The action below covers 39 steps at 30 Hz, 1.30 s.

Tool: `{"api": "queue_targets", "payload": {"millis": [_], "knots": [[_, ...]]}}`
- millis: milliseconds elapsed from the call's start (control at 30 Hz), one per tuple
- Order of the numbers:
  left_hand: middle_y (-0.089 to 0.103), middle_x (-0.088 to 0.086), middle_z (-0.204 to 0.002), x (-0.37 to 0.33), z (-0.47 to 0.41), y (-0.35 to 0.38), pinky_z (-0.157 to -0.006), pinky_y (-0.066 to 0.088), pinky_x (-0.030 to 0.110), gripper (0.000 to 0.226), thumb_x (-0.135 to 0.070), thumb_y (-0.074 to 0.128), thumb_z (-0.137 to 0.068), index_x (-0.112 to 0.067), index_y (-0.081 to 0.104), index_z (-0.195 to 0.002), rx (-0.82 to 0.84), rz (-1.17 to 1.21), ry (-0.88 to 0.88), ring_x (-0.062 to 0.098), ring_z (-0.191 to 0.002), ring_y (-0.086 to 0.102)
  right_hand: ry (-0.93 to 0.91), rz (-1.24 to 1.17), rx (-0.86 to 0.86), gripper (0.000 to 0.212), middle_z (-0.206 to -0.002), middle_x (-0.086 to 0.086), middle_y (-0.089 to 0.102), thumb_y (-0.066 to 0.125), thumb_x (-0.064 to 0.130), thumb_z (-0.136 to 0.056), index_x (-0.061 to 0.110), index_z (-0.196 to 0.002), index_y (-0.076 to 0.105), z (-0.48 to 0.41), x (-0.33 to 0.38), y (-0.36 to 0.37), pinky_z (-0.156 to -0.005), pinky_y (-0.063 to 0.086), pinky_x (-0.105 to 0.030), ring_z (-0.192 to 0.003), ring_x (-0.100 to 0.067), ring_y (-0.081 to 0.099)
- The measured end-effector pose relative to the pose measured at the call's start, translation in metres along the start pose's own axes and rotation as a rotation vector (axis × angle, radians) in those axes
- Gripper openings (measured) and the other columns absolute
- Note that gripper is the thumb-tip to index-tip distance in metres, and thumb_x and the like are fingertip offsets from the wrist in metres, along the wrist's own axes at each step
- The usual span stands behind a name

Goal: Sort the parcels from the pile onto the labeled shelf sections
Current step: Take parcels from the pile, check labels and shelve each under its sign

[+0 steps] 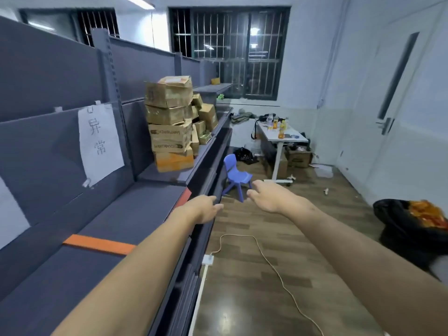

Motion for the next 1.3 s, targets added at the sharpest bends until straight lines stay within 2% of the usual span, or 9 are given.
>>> {"api": "queue_targets", "payload": {"millis": [100, 200, 433, 667, 933, 1033, 1100, 1167, 1300], "knots": [[0.031, 0.011, -0.153, -0.021, -0.057, -0.004, -0.112, 0.027, 0.035, 0.056, -0.041, 0.036, -0.100, -0.012, 0.030, -0.147, 0.034, -0.029, 0.050, 0.026, -0.139, 0.033, 0.048, -0.020, -0.004, 0.047, -0.138, -0.017, 0.051, 0.035, 0.038, -0.100, 0.005, -0.131, 0.047, -0.043, -0.029, -0.015, -0.101, 0.042, -0.045, -0.125, -0.035, 0.048], [0.049, 0.015, -0.139, -0.038, -0.115, -0.010, -0.102, 0.037, 0.035, 0.045, -0.037, 0.038, -0.100, -0.010, 0.047, -0.134, -0.002, -0.071, 0.097, 0.030, -0.125, 0.048, 0.069, -0.035, -0.005, 0.033, -0.129, -0.017, 0.054, 0.035, 0.034, -0.098, 0.007, -0.113, 0.049, -0.092, -0.057, -0.018, -0.096, 0.045, -0.044, -0.114, -0.034, 0.053], [0.034, 0.011, -0.151, -0.055, -0.272, -0.038, -0.109, 0.032, 0.037, 0.058, -0.045, 0.036, -0.099, -0.008, 0.034, -0.144, 0.007, -0.054, 0.049, 0.028, -0.136, 0.036, 0.040, -0.052, 0.007, 0.033, -0.124, -0.016, 0.057, 0.033, 0.026, -0.098, 0.005, -0.117, 0.051, -0.237, -0.142, -0.030, -0.092, 0.045, -0.041, -0.111, -0.034, 0.054], [0.026, 0.008, -0.156, -0.075, -0.415, -0.097, -0.114, 0.024, 0.034, 0.062, -0.046, 0.034, -0.099, -0.012, 0.024, -0.150, -0.054, -0.065, -0.025, 0.024, -0.142, 0.026, -0.042, -0.082, 0.015, 0.021, -0.102, -0.013, 0.052, 0.032, 0.027, -0.099, 0.009, -0.093, 0.042, -0.385, -0.202, -0.063, -0.079, 0.039, -0.040, -0.092, -0.030, 0.050], [0.029, 0.006, -0.155, -0.050, -0.551, -0.121, -0.115, 0.024, 0.035, 0.062, -0.049, 0.034, -0.098, -0.015, 0.026, -0.149, -0.065, -0.047, -0.111, 0.023, -0.141, 0.029, -0.119, -0.135, 0.046, 0.037, -0.117, -0.017, 0.060, 0.034, 0.032, -0.101, 0.006, -0.122, 0.051, -0.525, -0.209, -0.053, -0.087, 0.044, -0.041, -0.108, -0.035, 0.057], [0.027, 0.006, -0.156, -0.031, -0.606, -0.127, -0.116, 0.022, 0.034, 0.063, -0.050, 0.035, -0.098, -0.015, 0.027, -0.150, -0.086, -0.015, -0.121, 0.022, -0.143, 0.026, -0.153, -0.116, 0.085, 0.029, -0.113, -0.017, 0.058, 0.033, 0.028, -0.102, 0.007, -0.105, 0.052, -0.582, -0.206, -0.046, -0.081, 0.042, -0.039, -0.097, -0.032, 0.055], [0.027, 0.005, -0.156, -0.016, -0.637, -0.132, -0.116, 0.021, 0.033, 0.062, -0.049, 0.035, -0.098, -0.015, 0.027, -0.150, -0.109, 0.015, -0.122, 0.021, -0.143, 0.025, -0.166, -0.159, 0.108, 0.030, -0.104, -0.020, 0.051, 0.029, 0.019, -0.103, 0.011, -0.076, 0.039, -0.621, -0.198, -0.044, -0.074, 0.035, -0.037, -0.086, -0.028, 0.045], [0.029, 0.005, -0.155, 0.001, -0.664, -0.145, -0.115, 0.022, 0.033, 0.061, -0.049, 0.036, -0.098, -0.016, 0.029, -0.149, -0.134, 0.050, -0.143, 0.020, -0.142, 0.027, -0.203, -0.119, 0.146, 0.035, -0.094, -0.015, 0.048, 0.027, 0.017, -0.103, 0.014, -0.068, 0.031, -0.659, -0.182, -0.047, -0.072, 0.033, -0.036, -0.086, -0.028, 0.043], [0.050, 0.008, -0.141, 0.026, -0.698, -0.210, -0.107, 0.036, 0.032, 0.049, -0.043, 0.041, -0.097, -0.015, 0.048, -0.138, -0.317, 0.110, -0.154, 0.023, -0.127, 0.047, -0.319, -0.233, 0.111, 0.035, -0.112, -0.016, 0.059, 0.032, 0.027, -0.102, 0.003, -0.108, 0.057, -0.734, -0.132, -0.080, -0.082, 0.039, -0.034, -0.106, -0.033, 0.054]]}}
Point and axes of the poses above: each hand's wrist, its own z-axis away from the middle knuckle, its own y-axis out of the palm, x = y × z, the point moved 9 cm from there along -z, towards the middle knuckle
